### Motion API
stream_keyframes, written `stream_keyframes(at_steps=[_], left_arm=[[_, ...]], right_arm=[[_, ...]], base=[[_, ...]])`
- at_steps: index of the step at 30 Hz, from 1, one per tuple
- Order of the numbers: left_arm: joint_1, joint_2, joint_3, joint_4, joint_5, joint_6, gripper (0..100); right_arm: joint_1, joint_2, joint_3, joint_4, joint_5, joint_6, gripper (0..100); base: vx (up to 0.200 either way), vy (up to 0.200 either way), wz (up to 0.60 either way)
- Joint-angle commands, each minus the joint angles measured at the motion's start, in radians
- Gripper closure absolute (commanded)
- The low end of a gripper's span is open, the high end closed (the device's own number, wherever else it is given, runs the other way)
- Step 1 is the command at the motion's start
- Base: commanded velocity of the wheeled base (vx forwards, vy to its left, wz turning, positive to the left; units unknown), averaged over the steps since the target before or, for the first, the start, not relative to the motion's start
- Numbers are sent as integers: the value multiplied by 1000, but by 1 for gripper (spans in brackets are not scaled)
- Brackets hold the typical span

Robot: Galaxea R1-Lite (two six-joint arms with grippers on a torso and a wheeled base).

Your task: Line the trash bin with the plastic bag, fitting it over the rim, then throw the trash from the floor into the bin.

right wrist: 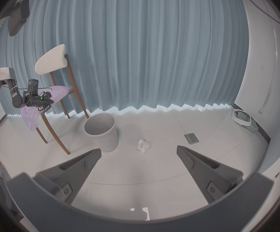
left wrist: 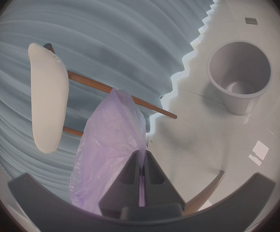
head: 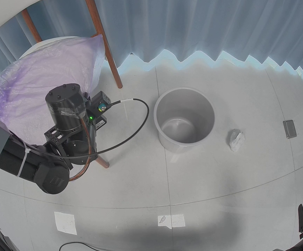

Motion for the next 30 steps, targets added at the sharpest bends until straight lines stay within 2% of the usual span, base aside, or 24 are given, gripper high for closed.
stream_keyframes(at_steps=[1, 8, 12, 15, 20, 24, 28, 30], left_arm=[[3, -8, -3, 1, 0, 0, 100], [-15, -61, -13, 11, -6, -10, 100], [2, -112, -18, 18, -40, -13, 100], [20, -140, -17, 36, -109, -53, 100], [23, -189, -6, 196, -284, -231, 100], [23, -213, -6, 251, -319, -268, 100], [22, -252, -9, 327, -353, -360, 100], [23, -281, -3, 398, -463, -434, 100]], right_arm=[[0, -15, 18, -1, 0, 0, 0], [0, -15, 18, -1, 0, 0, 0], [0, -15, 18, 1, 0, 0, 0], [0, -15, 18, -1, 0, 0, 0], [0, -15, 18, -1, 0, 0, 0], [0, -15, 18, 1, 0, 0, 0], [0, -15, 18, -1, 0, 0, 0], [0, -15, 18, -1, 0, 0, 0]], base=[[0, 0, 0], [0, 0, 0], [0, 0, 0], [0, 0, 0], [0, 0, 0], [0, 0, 0], [0, 0, 0], [0, 0, 0]])
